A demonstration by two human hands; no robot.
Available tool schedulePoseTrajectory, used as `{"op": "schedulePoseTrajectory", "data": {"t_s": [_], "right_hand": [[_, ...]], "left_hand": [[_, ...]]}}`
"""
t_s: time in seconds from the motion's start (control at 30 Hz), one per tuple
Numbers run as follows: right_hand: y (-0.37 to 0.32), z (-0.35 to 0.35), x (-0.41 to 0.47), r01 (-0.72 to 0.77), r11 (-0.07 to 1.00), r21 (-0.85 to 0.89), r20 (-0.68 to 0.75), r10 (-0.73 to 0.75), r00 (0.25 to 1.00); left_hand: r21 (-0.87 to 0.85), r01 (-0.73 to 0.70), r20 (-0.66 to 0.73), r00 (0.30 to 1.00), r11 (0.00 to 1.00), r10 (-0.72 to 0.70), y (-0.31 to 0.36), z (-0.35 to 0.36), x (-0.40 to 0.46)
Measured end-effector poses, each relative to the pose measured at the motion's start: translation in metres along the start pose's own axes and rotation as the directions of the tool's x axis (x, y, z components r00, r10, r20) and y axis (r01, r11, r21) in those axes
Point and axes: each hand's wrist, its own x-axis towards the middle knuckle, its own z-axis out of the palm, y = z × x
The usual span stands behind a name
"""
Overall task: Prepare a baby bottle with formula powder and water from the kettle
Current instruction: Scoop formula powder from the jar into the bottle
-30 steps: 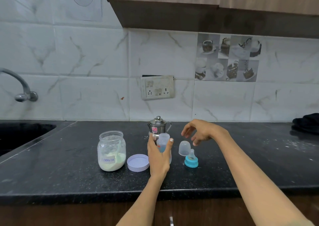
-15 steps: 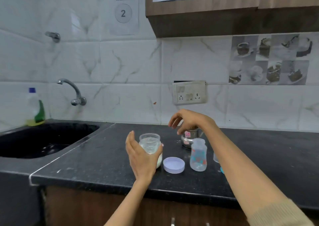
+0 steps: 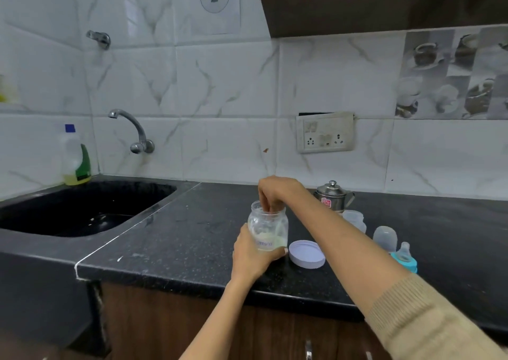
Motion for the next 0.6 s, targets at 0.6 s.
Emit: {"op": "schedulePoseTrajectory", "data": {"t_s": [0.6], "right_hand": [[-0.010, -0.009, 0.011, 0.090, 0.932, -0.350, 0.388, 0.057, 0.920]], "left_hand": [[-0.001, 0.006, 0.012, 1.000, 1.000, -0.006, 0.000, 0.002, -0.003]]}}
